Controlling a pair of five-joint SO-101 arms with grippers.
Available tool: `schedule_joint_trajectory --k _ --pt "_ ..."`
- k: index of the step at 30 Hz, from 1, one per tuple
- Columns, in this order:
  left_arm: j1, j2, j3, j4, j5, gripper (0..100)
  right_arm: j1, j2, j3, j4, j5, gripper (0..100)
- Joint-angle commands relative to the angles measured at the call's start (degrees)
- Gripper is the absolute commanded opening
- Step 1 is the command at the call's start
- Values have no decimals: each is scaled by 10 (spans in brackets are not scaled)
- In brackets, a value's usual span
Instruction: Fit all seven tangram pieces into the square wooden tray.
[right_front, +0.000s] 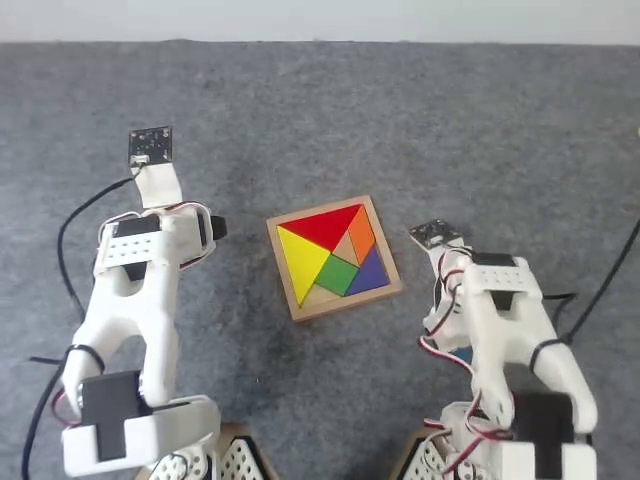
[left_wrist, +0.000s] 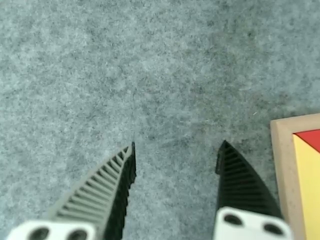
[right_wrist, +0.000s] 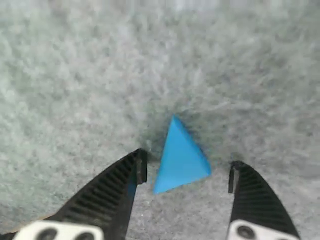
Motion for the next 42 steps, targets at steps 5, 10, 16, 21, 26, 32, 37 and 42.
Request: schedule_joint_trajectory --k 5,10,16,21,26,32,37,42 --pt "1 -4 -3 -8 -4 249 9 39 -42 -8 -17 13" --pt "1 -4 -3 -8 -4 249 9 38 -45 -13 -30 19" --pt "1 -4 -3 -8 -4 249 9 38 -107 12 -30 19" --pt "1 -4 -3 -9 -4 249 6 38 -200 43 -27 23" --pt "1 -4 -4 -10 -4 249 -3 42 -236 52 -27 52" --pt "2 -4 -4 -10 -4 249 -27 38 -244 52 -4 189" --pt "2 -4 -4 -10 -4 249 -64 55 -265 86 97 299" --pt "2 -4 -4 -11 -4 249 -66 90 -265 79 98 336"
